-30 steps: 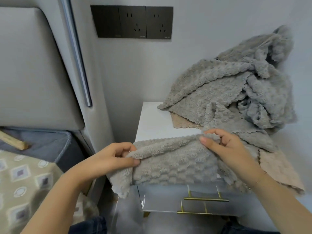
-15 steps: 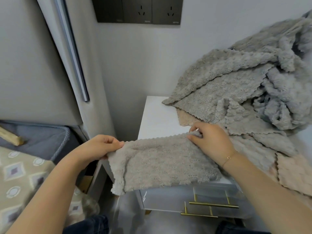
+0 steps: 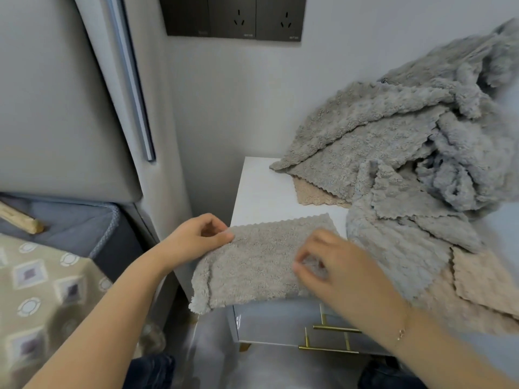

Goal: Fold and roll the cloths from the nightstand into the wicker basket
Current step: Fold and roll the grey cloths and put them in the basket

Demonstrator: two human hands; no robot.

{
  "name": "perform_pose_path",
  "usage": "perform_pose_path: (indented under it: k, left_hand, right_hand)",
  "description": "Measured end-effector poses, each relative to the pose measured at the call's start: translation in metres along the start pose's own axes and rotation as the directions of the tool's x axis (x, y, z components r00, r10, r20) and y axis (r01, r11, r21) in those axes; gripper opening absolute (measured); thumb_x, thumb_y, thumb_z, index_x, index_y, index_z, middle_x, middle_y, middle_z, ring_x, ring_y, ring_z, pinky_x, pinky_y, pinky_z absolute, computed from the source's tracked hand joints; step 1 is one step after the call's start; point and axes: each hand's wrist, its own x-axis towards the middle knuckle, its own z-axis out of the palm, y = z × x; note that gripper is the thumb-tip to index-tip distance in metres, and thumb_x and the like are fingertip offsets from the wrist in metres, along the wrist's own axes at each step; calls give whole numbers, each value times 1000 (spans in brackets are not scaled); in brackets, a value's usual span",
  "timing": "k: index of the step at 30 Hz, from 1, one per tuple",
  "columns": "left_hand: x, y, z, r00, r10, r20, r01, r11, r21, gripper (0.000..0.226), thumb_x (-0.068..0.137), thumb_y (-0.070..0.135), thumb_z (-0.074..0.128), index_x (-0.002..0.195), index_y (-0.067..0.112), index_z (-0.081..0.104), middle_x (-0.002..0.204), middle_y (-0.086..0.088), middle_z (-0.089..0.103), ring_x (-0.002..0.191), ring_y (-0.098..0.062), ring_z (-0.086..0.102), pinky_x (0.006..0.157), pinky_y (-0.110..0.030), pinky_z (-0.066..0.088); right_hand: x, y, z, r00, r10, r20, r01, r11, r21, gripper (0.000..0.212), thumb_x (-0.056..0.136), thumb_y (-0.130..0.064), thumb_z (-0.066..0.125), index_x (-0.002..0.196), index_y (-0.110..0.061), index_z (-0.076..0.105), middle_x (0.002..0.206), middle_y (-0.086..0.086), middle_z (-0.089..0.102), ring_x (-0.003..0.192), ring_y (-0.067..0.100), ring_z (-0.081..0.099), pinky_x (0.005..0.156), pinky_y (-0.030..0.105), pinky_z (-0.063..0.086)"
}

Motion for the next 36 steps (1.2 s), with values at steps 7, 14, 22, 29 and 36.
perform_pose_path:
  k: [7,14,22,29,36]
  left_hand:
    - [-15,-4,-7,995,-83,59,83,997,-4,26,84,40,71,86,16,62,70,-1,64,65,-9,56,69,-25,47]
    - [-18,-13,-14,980,-194,47,197,977,-75,25,82,35,74,86,13,65,80,3,64,76,-10,59,70,-21,46]
    - [-18,-9,-10,961,-253,116,270,947,-176,25,84,42,70,87,19,65,105,9,68,104,-5,57,77,-19,42]
    - [-18,-4,7,956,-270,114,286,944,-164,25,92,43,60,82,21,63,86,9,74,79,-2,68,68,-23,42]
    - [-36,16,16,961,-275,37,275,930,-245,49,94,58,44,94,15,67,89,-1,67,68,-13,62,66,-23,50]
  right_hand:
    - [12,22,28,996,20,84,-24,999,49,26,95,-39,53,106,-19,66,102,-11,55,96,5,49,85,17,40]
    - [68,50,33,926,-74,371,22,990,141,33,97,-30,51,129,-26,46,141,2,46,121,14,48,98,29,39]
    - [140,67,26,842,-122,525,212,971,-113,45,94,-6,47,136,-22,46,147,1,42,131,31,43,107,46,33]
    - [120,52,24,968,-203,150,233,947,-221,32,96,-11,48,122,-21,63,134,-4,56,124,18,45,105,40,36]
    - [14,27,15,997,50,63,-63,968,241,26,92,-40,57,115,-29,63,100,-17,56,99,-1,47,86,17,36]
